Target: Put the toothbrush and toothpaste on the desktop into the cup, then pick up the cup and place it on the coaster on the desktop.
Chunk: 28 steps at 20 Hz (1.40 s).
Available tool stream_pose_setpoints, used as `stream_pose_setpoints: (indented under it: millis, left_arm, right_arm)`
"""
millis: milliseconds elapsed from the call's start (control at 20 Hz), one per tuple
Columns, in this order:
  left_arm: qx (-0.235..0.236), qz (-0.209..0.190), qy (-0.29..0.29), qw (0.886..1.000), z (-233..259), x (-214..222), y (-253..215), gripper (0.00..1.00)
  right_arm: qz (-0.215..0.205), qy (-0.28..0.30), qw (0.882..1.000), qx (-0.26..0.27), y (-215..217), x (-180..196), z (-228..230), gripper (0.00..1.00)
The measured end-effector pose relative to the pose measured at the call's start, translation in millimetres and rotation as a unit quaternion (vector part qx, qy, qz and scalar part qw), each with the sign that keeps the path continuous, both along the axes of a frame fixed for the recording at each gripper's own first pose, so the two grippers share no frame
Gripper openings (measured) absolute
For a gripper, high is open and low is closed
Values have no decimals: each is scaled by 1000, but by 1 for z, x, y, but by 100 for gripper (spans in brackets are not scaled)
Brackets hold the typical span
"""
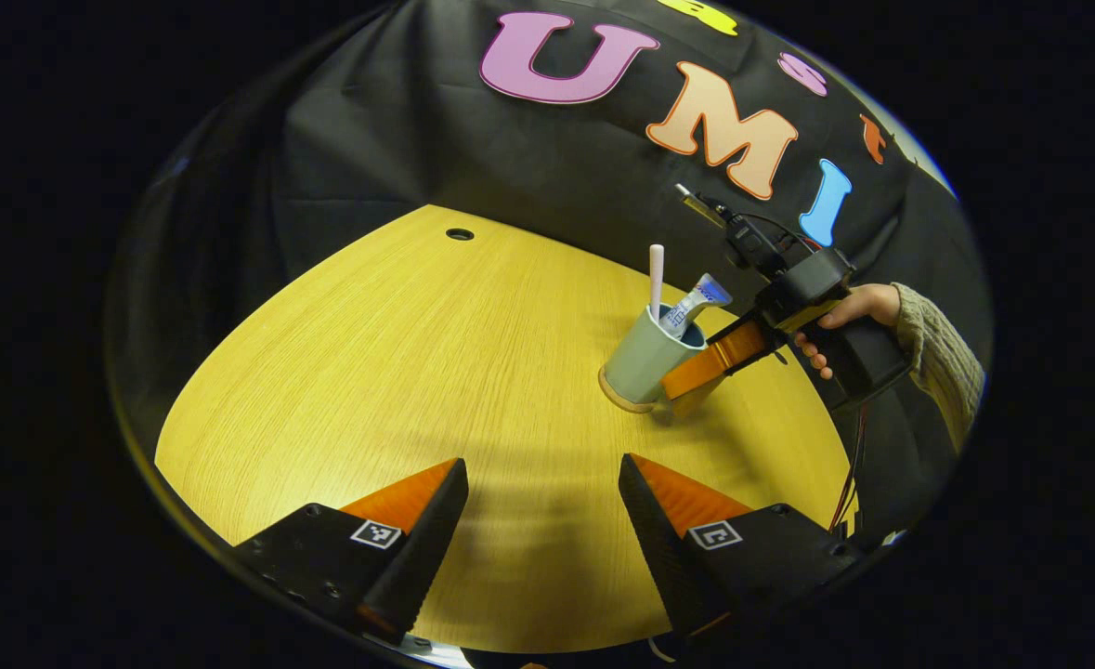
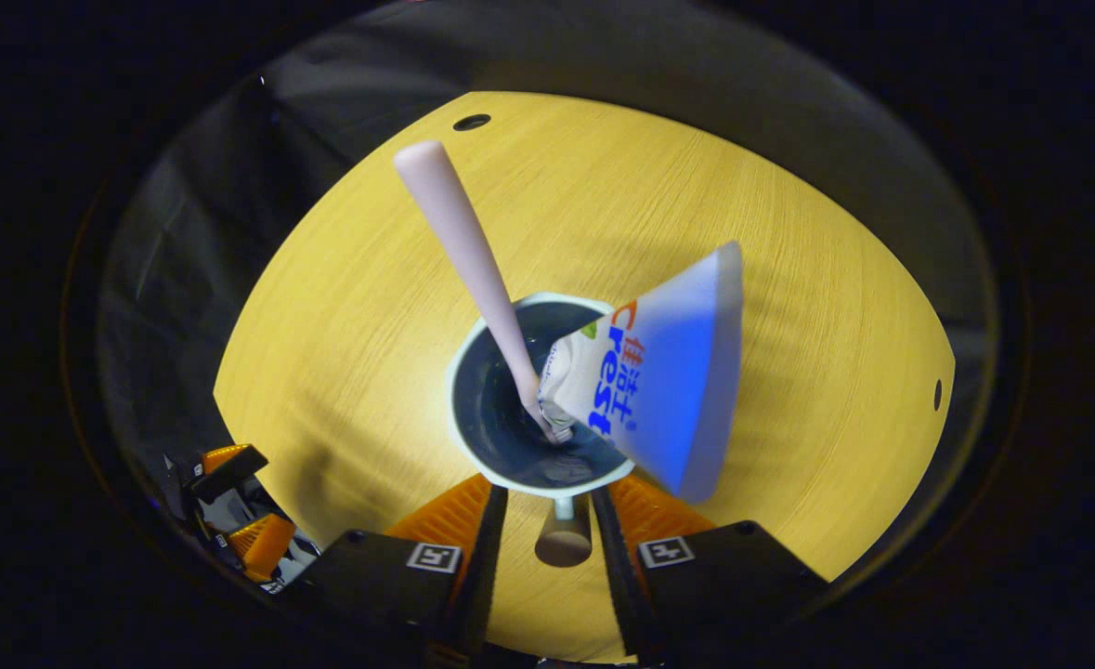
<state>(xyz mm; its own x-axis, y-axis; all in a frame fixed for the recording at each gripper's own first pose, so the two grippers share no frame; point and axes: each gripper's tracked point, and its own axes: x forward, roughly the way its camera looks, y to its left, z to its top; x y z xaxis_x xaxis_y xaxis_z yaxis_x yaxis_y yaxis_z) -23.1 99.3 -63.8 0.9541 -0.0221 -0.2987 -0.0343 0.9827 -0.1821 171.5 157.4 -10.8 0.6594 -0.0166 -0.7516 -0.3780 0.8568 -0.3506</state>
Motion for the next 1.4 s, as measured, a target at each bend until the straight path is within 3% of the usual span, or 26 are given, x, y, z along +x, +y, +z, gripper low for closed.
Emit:
stream_pose_setpoints:
  millis: [50,150,200,350,450,500,550,750,900,1100,1150,1400]
  left_arm:
    - [0,-2,0,1000,0,0,-1,96]
    - [3,-7,1,1000,1,-1,-1,96]
    - [6,-8,0,1000,2,-1,-1,96]
    - [16,-15,-3,1000,3,2,-2,96]
    - [22,-22,-4,1000,5,5,-4,96]
    - [27,-26,-3,999,5,5,-5,95]
    - [32,-29,-3,999,5,5,-4,95]
    - [41,-45,-6,998,8,7,-11,96]
    - [50,-58,-6,997,9,7,-15,96]
    - [62,-81,3,995,7,6,-20,95]
    - [65,-89,7,994,7,5,-23,95]
    - [93,-123,4,988,8,6,-28,95]
  right_arm:
    - [6,-7,1000,10,2,-4,9,59]
    - [15,-24,999,31,0,-16,31,88]
    - [16,-42,998,42,-4,-21,42,98]
    - [25,-106,991,74,-20,-44,84,95]
    - [32,-158,983,89,-33,-58,100,99]
    - [31,-180,978,97,-42,-69,105,95]
    - [26,-196,975,106,-51,-81,107,99]
    - [-15,-246,957,152,-90,-119,88,96]
    - [-37,-273,942,193,-105,-143,71,99]
    - [-78,-279,936,203,-134,-162,50,96]
    - [-85,-280,934,207,-139,-164,49,99]
    - [-109,-299,919,231,-157,-175,60,99]
